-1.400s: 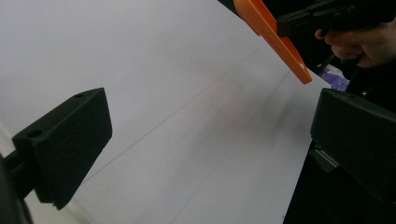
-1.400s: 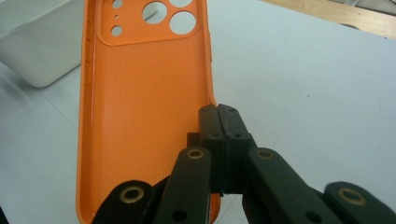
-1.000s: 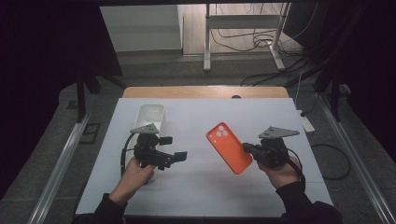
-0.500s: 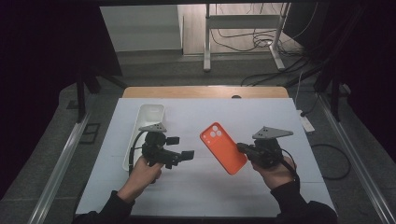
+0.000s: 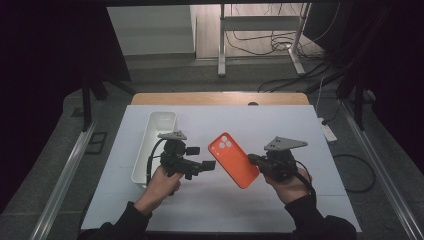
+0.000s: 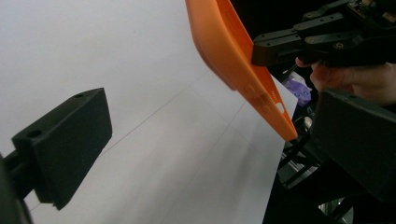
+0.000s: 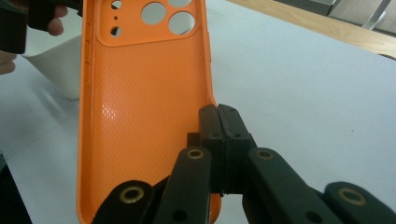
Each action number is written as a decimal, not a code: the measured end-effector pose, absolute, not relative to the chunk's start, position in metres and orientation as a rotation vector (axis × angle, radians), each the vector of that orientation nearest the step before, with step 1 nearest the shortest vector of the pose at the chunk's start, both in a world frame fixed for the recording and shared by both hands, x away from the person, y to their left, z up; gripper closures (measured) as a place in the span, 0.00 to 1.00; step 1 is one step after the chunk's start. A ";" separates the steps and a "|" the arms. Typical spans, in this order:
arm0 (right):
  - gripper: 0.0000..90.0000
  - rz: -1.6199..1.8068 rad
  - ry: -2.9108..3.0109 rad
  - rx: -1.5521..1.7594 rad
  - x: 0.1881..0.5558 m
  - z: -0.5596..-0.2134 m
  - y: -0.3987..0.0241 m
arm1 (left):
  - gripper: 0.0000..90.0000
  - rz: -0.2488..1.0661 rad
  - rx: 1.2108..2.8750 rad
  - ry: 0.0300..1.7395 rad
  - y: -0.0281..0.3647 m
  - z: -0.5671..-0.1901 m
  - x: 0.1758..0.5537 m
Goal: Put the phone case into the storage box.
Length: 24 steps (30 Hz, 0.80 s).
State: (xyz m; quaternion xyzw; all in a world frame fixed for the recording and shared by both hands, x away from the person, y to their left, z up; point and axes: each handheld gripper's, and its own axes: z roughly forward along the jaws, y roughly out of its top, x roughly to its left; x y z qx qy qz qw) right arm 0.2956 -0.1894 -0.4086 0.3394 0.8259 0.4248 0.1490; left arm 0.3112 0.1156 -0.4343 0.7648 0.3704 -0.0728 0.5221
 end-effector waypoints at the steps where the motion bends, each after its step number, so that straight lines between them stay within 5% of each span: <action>1: 0.99 1.222 2.374 0.972 0.295 -0.409 -0.188 | 0.00 -0.179 1.833 0.887 0.115 -0.434 0.312; 24: 0.99 1.243 2.397 0.922 0.287 -0.408 -0.172 | 0.00 -0.252 1.814 0.878 0.100 -0.438 0.324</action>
